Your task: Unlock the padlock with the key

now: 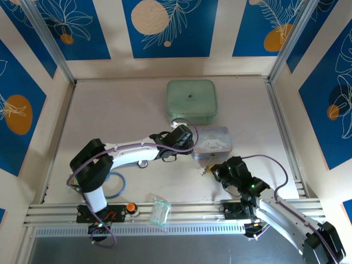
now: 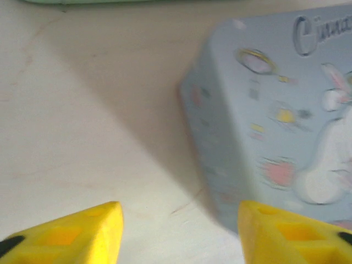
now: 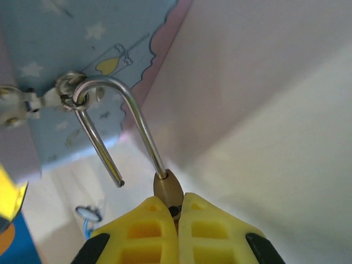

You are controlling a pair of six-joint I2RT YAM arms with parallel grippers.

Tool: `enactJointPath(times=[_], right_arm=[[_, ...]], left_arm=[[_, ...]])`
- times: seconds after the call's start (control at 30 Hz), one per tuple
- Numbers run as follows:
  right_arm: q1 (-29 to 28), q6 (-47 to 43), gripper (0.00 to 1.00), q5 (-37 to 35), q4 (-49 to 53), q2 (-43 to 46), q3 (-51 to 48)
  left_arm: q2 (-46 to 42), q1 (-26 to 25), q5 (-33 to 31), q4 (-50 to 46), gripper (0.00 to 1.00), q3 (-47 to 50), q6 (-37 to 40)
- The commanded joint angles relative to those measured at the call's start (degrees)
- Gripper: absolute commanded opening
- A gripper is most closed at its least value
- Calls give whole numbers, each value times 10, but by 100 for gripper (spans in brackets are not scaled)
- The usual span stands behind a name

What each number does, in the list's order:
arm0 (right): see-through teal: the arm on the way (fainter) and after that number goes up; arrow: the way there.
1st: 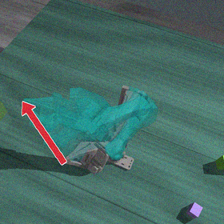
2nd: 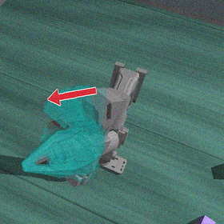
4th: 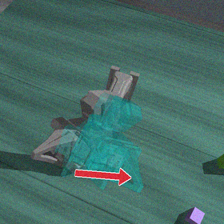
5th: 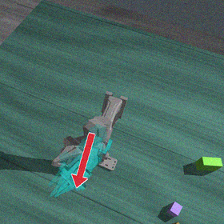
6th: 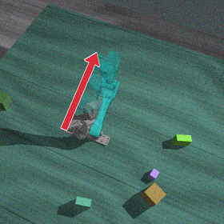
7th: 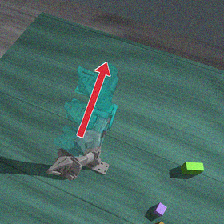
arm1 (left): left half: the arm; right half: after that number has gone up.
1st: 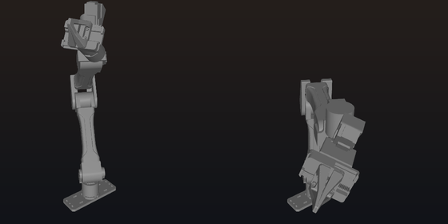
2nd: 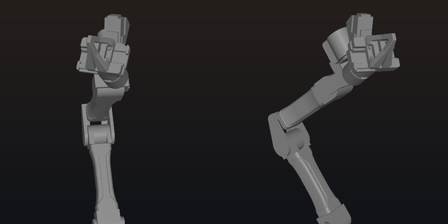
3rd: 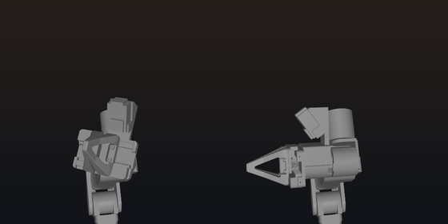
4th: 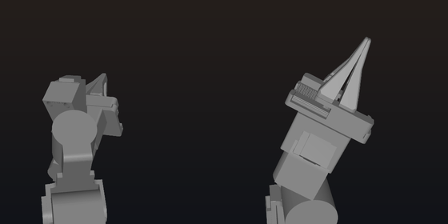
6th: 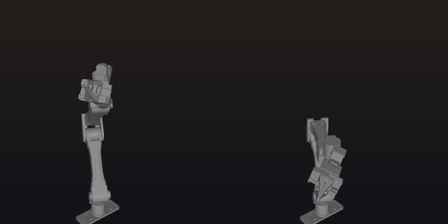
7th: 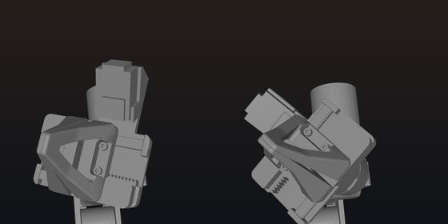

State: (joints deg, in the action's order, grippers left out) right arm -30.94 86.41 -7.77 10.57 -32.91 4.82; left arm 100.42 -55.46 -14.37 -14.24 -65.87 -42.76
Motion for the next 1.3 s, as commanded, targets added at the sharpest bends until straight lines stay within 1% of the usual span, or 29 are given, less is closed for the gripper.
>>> enactJointPath(times=[0.0, 0.03, 0.07, 0.17, 0.23, 0.27, 0.3, 0.33, 0.4, 0.47, 0.5, 0.57, 0.6, 0.63, 0.73, 0.8, 0.9, 0.97, 1.0, 1.07, 1.13, 1.27], right_arm=[[35, -2, 0, -21, 120, -39, 0], [45, -10, 0, -11, 109, -53, 2], [55, -18, 0, 0, 101, -65, 6], [58, -42, 0, 4, 100, -98, 24], [64, -56, 0, 6, 104, -108, 35], [70, -63, 0, 10, 106, -109, 39], [75, -69, 0, 14, 110, -109, 44], [80, -76, 0, 17, 114, -108, 46], [90, -87, 0, 28, 112, -108, 47], [92, -94, 0, 35, 111, -114, 49], [92, -97, 0, 36, 109, -117, 50], [93, -106, 0, 44, 107, -127, 53], [94, -108, 0, 46, 109, -129, 54], [94, -108, 0, 48, 108, -128, 52], [96, -111, 0, 50, 103, -122, 49], [103, -119, 0, 55, 105, -126, 54], [114, -119, 0, 63, 94, -134, 54], [138, -125, 0, 80, 72, -141, 52], [149, -134, 0, 84, 73, -143, 57], [171, -159, 0, 90, 83, -147, 77], [198, -179, 0, 102, 85, -150, 92], [242, -207, 0, 136, 58, -174, 102]], left_arm=[[-6, 8, -25, -10, 76, 13, 53], [1, 8, -14, 21, 83, 14, 66], [11, 8, 7, 52, 88, 13, 80], [30, 6, 37, 93, 93, -6, 88], [30, -2, 35, 124, 98, -11, 99], [29, -9, 36, 137, 99, -16, 120], [28, -17, 36, 149, 99, -21, 154], [26, -29, 30, 157, 99, -30, 206], [32, -48, 39, 166, 99, -48, 322], [58, -55, 40, 148, 99, -75, 419], [72, -56, 41, 136, 99, -87, 449], [101, -57, 4, 112, 100, -113, 488], [107, -56, 4, 113, 99, -115, 502], [113, -57, 18, 116, 99, -115, 518], [131, -61, 51, 109, 100, -117, 560], [133, -65, 42, 100, 99, -114, 575], [141, -68, 52, 70, 98, -117, 593], [157, -73, 35, 42, 96, -122, 600], [162, -74, 38, 33, 95, -120, 603], [168, -75, 35, 33, 93, -104, 602], [173, -75, 27, 34, 92, -94, 599], [177, -74, 24, 40, 92, -80, 596]])
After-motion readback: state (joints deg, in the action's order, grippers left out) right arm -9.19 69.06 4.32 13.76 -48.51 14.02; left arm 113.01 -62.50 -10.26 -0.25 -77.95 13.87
